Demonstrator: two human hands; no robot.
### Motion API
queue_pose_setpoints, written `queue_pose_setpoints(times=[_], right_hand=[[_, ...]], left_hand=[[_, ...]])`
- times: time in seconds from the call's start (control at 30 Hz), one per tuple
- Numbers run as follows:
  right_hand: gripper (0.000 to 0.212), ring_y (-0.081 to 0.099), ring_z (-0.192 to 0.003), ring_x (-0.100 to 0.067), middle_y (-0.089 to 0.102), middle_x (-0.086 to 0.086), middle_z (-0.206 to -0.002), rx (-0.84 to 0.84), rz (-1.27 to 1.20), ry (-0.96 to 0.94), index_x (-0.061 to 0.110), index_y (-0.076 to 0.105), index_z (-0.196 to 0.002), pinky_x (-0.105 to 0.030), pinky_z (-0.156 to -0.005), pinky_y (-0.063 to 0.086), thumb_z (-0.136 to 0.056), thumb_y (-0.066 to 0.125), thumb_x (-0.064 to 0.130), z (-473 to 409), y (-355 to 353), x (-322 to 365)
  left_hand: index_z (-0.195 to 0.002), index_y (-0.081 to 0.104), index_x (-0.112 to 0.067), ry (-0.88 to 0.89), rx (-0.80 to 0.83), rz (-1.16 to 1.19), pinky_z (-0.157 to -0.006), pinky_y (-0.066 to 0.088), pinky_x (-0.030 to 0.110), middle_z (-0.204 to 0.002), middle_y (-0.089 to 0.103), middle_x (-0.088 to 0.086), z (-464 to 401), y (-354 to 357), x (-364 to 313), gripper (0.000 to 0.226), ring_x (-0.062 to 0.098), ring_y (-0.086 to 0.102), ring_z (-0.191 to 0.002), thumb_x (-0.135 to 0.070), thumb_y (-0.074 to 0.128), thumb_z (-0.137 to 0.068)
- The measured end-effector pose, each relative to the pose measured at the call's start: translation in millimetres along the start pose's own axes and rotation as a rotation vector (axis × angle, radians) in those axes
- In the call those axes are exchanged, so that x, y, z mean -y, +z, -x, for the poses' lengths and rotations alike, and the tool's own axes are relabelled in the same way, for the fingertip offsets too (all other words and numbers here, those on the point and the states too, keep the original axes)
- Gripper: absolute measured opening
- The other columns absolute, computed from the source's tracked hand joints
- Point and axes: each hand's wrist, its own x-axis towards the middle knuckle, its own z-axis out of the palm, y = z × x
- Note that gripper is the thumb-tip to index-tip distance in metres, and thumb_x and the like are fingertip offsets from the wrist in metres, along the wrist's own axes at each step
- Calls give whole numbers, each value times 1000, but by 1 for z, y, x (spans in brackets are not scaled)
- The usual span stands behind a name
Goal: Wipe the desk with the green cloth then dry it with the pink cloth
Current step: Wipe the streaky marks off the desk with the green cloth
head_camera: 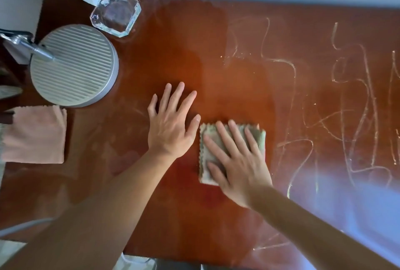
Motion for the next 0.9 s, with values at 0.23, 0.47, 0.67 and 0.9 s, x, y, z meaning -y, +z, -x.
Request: queue_pose_setpoints(times=[0.23,0.47,0.67,0.9], right_hand=[[64,3,-159,-29,11,-6,-172,-21,-2,128,32,17,-163,-52,-128,6,-105,16,57,-58,-19,-33],[64,-4,-159,-31,4,-8,-172,-69,-51,314,31,11,-164,-52,-128,2,-106,14,56,-55,-10,7],[64,1,-159,-30,17,-7,-171,-7,-77,116,31,20,-163,-52,-127,3,-105,33,54,83,36,115],[61,3,-159,-29,12,-5,-172,-24,-49,191,35,16,-163,-50,-128,1,-106,22,56,27,20,76]], left_hand=[[-150,47,-26,-4,-12,29,-123,14,56,-164,35,4,0,0,-1,54,29,23,-155,-45,42,-100],[-147,52,-28,-63,-11,93,-124,13,52,-163,37,1,-1,-6,-5,50,25,23,-155,-40,35,-101],[-151,47,-30,-37,43,43,-124,10,54,-166,31,2,0,-6,-3,56,26,18,-156,-49,37,-99],[-149,51,-27,62,37,64,-122,13,59,-163,37,4,2,-9,-4,58,29,24,-154,-47,40,-95]])
